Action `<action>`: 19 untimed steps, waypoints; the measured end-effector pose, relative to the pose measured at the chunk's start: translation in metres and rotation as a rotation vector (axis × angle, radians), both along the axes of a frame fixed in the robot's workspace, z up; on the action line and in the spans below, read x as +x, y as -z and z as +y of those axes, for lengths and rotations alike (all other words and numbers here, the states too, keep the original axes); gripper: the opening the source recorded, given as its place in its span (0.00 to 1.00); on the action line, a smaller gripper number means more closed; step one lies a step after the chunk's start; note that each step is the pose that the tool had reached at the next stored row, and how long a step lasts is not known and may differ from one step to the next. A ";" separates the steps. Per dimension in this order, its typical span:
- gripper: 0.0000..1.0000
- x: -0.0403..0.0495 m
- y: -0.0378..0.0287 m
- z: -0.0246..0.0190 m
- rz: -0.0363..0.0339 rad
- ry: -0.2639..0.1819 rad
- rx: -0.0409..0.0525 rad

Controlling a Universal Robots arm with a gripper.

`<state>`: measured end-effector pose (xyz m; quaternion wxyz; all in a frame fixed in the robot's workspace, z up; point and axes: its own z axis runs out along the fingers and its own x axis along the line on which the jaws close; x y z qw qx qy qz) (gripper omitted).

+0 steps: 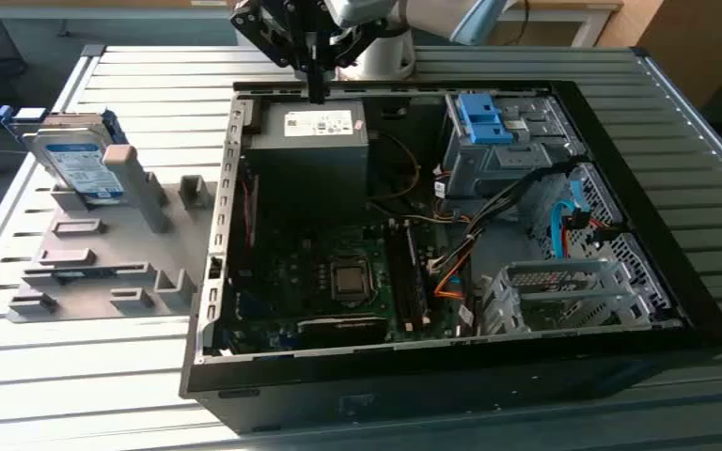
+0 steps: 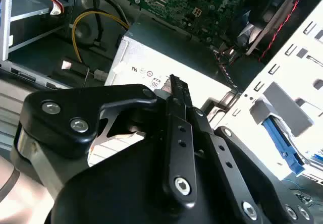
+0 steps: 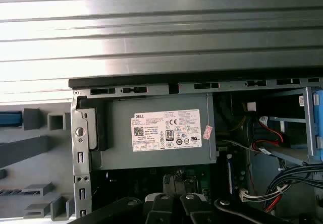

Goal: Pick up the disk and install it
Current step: 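Reach for the disk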

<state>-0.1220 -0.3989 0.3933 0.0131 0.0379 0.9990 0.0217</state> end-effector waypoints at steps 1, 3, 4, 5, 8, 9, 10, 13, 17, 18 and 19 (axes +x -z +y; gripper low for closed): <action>0.11 0.0000 0.0000 0.0000 0.0000 0.000 0.0000; 0.11 0.0000 0.0000 0.0000 0.0000 0.000 0.0000; 0.11 0.0000 0.0000 0.0000 0.0000 0.000 0.0000; 0.11 0.0000 0.0000 0.0000 0.0001 0.000 0.0000; 0.11 -0.0010 0.0000 0.0000 0.0001 0.000 0.0000; 0.11 -0.0014 0.0000 0.0000 0.0000 0.000 0.0000; 0.11 -0.0019 0.0000 0.0000 0.0000 0.000 0.0000; 0.11 -0.0033 0.0000 0.0000 0.0000 0.000 -0.0001; 0.11 -0.0049 0.0000 0.0000 0.0001 0.000 0.0000; 0.11 -0.0052 0.0000 0.0000 0.0000 0.000 0.0000; 0.11 -0.0056 0.0000 0.0000 0.0000 0.000 0.0000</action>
